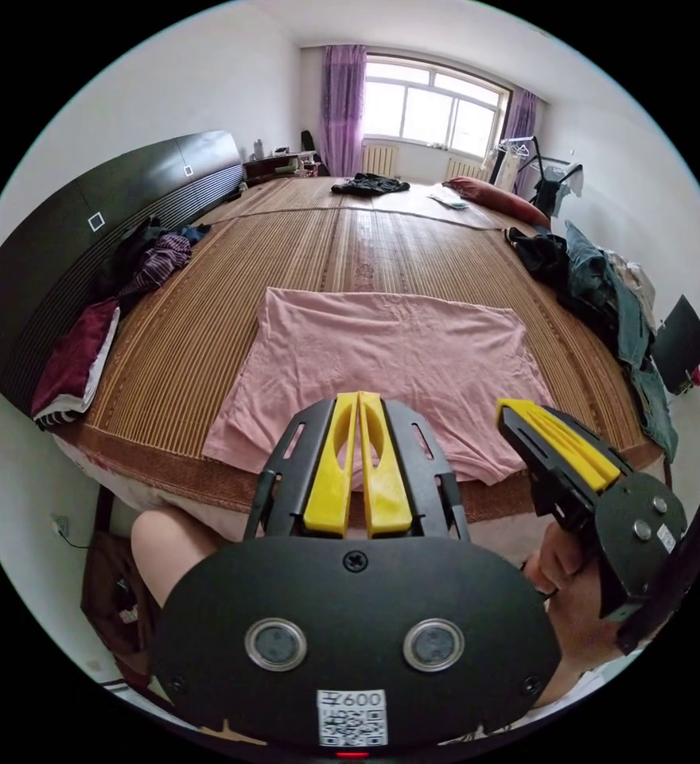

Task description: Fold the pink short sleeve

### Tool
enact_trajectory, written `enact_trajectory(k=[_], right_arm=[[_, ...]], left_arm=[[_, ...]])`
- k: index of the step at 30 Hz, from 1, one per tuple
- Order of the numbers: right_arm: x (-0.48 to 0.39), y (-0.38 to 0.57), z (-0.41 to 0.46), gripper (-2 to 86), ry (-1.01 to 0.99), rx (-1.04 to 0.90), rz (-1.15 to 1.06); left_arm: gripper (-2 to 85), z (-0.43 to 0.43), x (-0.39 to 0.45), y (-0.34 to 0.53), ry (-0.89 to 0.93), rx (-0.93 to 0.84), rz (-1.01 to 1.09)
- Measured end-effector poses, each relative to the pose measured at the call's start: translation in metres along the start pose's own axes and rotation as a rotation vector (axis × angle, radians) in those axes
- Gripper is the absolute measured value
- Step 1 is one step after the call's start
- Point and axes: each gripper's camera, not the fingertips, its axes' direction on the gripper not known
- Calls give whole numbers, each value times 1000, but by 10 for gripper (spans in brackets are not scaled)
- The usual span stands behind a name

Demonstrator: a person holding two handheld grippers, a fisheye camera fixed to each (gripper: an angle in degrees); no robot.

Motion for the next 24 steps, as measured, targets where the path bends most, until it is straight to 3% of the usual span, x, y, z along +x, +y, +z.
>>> enact_trajectory(k=[24], right_arm=[[-57,-20,-110,-8,10,45,22]], left_arm=[[3,-44,-63,21,9,43,24]])
